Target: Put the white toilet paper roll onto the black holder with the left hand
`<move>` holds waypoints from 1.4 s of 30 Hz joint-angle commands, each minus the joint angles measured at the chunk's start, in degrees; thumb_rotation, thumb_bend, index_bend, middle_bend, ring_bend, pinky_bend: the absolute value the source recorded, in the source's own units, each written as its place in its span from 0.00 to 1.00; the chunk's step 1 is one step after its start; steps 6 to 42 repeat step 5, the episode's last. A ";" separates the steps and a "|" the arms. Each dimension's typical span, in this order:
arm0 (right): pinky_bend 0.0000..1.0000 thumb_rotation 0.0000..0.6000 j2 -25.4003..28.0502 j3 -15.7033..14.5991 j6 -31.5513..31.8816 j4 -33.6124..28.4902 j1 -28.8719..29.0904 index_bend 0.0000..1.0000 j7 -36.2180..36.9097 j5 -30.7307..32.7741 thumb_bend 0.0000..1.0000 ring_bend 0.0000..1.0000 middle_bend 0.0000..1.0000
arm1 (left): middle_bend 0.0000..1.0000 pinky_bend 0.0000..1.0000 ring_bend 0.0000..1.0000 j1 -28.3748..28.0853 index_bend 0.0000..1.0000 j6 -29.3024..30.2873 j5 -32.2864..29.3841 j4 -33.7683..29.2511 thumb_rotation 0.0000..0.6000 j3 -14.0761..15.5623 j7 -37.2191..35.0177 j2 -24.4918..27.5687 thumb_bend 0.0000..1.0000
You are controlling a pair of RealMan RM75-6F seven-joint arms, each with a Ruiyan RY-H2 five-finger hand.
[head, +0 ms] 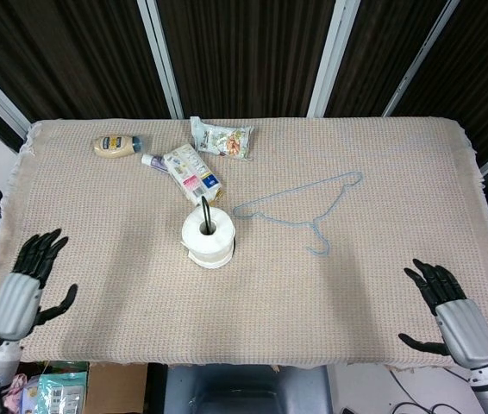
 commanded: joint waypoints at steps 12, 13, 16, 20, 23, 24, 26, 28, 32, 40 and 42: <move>0.00 1.00 -2.38 0.20 -2.22 -0.38 0.56 0.00 -4.58 1.33 0.12 0.00 0.00 | 0.00 0.03 0.00 7.17 0.00 1.80 4.57 5.31 1.00 7.66 -7.04 1.97 0.44; 0.00 1.00 -2.38 0.20 -2.22 -0.38 0.56 0.00 -4.58 1.33 0.12 0.00 0.00 | 0.00 0.03 0.00 7.17 0.00 1.80 4.57 5.31 1.00 7.66 -7.04 1.97 0.44; 0.00 1.00 -2.38 0.20 -2.22 -0.38 0.56 0.00 -4.58 1.33 0.12 0.00 0.00 | 0.00 0.03 0.00 7.17 0.00 1.80 4.57 5.31 1.00 7.66 -7.04 1.97 0.44; 0.00 1.00 -2.38 0.20 -2.22 -0.38 0.56 0.00 -4.58 1.33 0.12 0.00 0.00 | 0.00 0.03 0.00 7.17 0.00 1.80 4.57 5.31 1.00 7.66 -7.04 1.97 0.44; 0.00 1.00 -2.38 0.20 -2.22 -0.38 0.56 0.00 -4.58 1.33 0.12 0.00 0.00 | 0.00 0.03 0.00 7.17 0.00 1.80 4.57 5.31 1.00 7.66 -7.04 1.97 0.44; 0.00 1.00 -2.38 0.20 -2.22 -0.38 0.56 0.00 -4.58 1.33 0.12 0.00 0.00 | 0.00 0.03 0.00 7.17 0.00 1.80 4.57 5.31 1.00 7.66 -7.04 1.97 0.44; 0.00 1.00 -2.38 0.20 -2.22 -0.38 0.56 0.00 -4.58 1.33 0.12 0.00 0.00 | 0.00 0.03 0.00 7.17 0.00 1.80 4.57 5.31 1.00 7.66 -7.04 1.97 0.44; 0.00 1.00 -2.38 0.20 -2.22 -0.38 0.56 0.00 -4.58 1.33 0.12 0.00 0.00 | 0.00 0.03 0.00 7.17 0.00 1.80 4.57 5.31 1.00 7.66 -7.04 1.97 0.44; 0.00 1.00 -2.38 0.20 -2.22 -0.38 0.56 0.00 -4.58 1.33 0.12 0.00 0.00 | 0.00 0.03 0.00 7.17 0.00 1.80 4.57 5.31 1.00 7.66 -7.04 1.97 0.44; 0.00 1.00 -2.38 0.20 -2.22 -0.38 0.56 0.00 -4.58 1.33 0.12 0.00 0.00 | 0.00 0.03 0.00 7.17 0.00 1.80 4.57 5.31 1.00 7.66 -7.04 1.97 0.44; 0.00 1.00 -2.38 0.20 -2.22 -0.38 0.56 0.00 -4.58 1.33 0.12 0.00 0.00 | 0.00 0.03 0.00 7.17 0.00 1.80 4.57 5.31 1.00 7.66 -7.04 1.97 0.44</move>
